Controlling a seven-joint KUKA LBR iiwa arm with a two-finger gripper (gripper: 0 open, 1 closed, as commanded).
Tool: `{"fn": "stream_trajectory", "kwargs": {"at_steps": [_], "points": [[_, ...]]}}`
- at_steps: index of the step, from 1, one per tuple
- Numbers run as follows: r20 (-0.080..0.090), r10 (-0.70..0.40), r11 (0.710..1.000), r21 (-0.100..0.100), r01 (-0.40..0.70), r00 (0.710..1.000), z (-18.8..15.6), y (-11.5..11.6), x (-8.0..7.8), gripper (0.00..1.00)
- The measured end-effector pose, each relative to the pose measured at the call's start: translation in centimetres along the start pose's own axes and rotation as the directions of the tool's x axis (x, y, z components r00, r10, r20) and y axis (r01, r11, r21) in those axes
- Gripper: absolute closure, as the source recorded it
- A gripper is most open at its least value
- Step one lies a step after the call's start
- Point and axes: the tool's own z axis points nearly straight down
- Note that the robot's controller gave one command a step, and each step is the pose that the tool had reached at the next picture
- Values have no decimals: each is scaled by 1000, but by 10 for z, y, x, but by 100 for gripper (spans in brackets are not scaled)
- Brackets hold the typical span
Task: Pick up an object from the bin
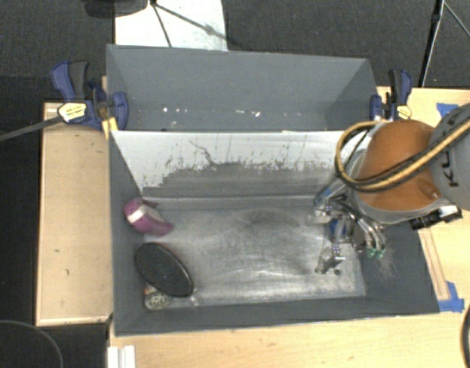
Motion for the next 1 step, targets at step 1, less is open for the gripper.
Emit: {"fn": "stream_trajectory", "kwargs": {"at_steps": [1], "points": [[2, 151, 989, 0, -151, 989, -20, -38, -41, 0]]}}
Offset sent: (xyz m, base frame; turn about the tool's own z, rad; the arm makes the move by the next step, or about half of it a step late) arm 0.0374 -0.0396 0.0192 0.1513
